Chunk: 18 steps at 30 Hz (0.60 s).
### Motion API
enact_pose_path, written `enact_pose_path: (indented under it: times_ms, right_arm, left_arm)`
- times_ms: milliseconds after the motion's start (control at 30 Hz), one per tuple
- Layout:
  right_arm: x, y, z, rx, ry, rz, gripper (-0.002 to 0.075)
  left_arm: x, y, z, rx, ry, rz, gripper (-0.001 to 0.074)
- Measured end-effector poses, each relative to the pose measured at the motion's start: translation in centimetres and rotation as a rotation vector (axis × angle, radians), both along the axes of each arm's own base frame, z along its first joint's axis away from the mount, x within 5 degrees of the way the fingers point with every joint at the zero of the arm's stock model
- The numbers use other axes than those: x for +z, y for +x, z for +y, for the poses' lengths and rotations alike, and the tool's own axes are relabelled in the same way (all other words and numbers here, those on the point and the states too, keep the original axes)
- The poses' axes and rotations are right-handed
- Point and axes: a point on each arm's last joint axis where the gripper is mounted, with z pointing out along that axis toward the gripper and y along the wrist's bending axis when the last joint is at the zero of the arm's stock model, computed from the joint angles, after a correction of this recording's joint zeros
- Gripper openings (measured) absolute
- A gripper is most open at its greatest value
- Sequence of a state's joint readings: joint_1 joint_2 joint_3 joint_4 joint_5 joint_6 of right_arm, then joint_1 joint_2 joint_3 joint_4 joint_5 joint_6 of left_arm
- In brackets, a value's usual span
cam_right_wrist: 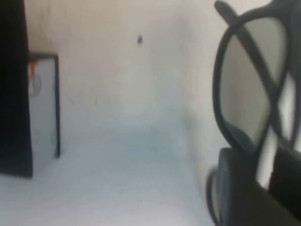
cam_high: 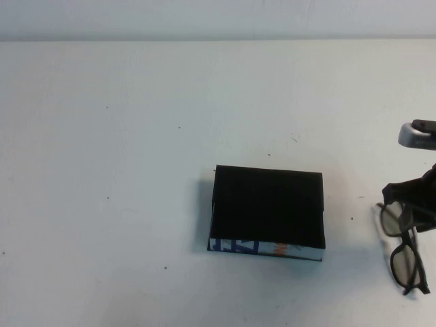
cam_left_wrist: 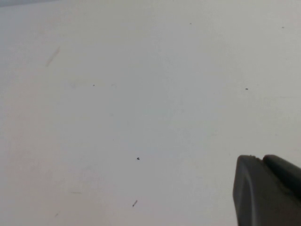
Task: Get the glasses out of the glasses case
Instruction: Place the glasses on the table
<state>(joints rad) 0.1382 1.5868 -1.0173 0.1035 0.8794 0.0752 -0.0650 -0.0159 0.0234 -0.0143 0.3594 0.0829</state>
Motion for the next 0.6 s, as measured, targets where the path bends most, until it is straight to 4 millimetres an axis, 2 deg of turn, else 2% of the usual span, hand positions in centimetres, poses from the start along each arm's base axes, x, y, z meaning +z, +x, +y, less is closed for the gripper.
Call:
enact_pose_path:
  times_ms: [133, 333, 433, 533, 600]
  right_arm:
    - [-0.8, 0.9, 0.1, -0.009, 0.002, -0.037, 0.0217]
    - [-0.9, 1.4, 0.1, -0.021, 0.008, -0.081, 0.0221]
    - [1.2, 1.0, 0.0, -0.027, 0.021, -0.173, 0.0162]
    - [5.2, -0.3, -0.2, -0.031, 0.042, -0.349, 0.0062]
    - [8.3, -2.0, -0.5, -0.020, 0.056, -0.499, 0.0017]
  left_arm:
    - [0.0, 0.0, 0.0, 0.000, 0.000, 0.000, -0.0004]
    - [0.0, 0.0, 0.0, 0.000, 0.000, 0.000, -0.0004]
    - [0.0, 0.0, 0.0, 0.000, 0.000, 0.000, -0.0004]
    - [0.0, 0.0, 0.0, 0.000, 0.000, 0.000, -0.0004]
    - [0.0, 0.0, 0.0, 0.000, 0.000, 0.000, -0.0004]
